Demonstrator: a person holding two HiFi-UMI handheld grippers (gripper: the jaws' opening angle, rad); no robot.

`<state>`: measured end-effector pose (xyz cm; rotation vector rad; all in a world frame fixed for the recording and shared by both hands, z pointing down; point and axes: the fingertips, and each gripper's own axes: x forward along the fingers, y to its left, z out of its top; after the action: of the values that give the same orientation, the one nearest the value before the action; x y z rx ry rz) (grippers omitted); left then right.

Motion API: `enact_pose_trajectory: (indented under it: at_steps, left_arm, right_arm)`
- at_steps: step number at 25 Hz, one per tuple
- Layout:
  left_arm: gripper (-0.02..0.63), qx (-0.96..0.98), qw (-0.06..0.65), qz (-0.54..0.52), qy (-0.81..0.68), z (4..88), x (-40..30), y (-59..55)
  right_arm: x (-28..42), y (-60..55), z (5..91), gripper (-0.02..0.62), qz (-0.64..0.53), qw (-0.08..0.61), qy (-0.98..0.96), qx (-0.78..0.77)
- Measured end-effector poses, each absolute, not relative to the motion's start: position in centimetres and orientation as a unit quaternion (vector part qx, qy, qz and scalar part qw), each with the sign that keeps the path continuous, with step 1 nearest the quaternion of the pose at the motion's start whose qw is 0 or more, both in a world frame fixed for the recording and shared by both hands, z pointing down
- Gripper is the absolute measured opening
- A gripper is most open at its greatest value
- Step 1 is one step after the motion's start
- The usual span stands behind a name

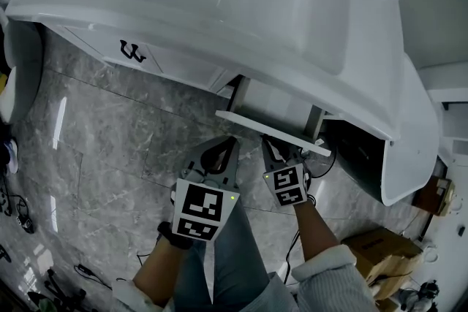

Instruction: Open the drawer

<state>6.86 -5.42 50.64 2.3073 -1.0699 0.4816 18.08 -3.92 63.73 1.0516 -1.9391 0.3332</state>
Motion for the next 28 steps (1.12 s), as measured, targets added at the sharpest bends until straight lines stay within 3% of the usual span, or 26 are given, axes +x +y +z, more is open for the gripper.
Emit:
enact_pose_trajectory:
  at_steps: [28]
  left_arm:
    - [0.015,0.865,0.270,0.194,-0.377,51.0,7.3,-4.5]
  right_arm:
    - [17.4,-0.4,64.8,0.029,0.110,0.457,-0.766,0.440]
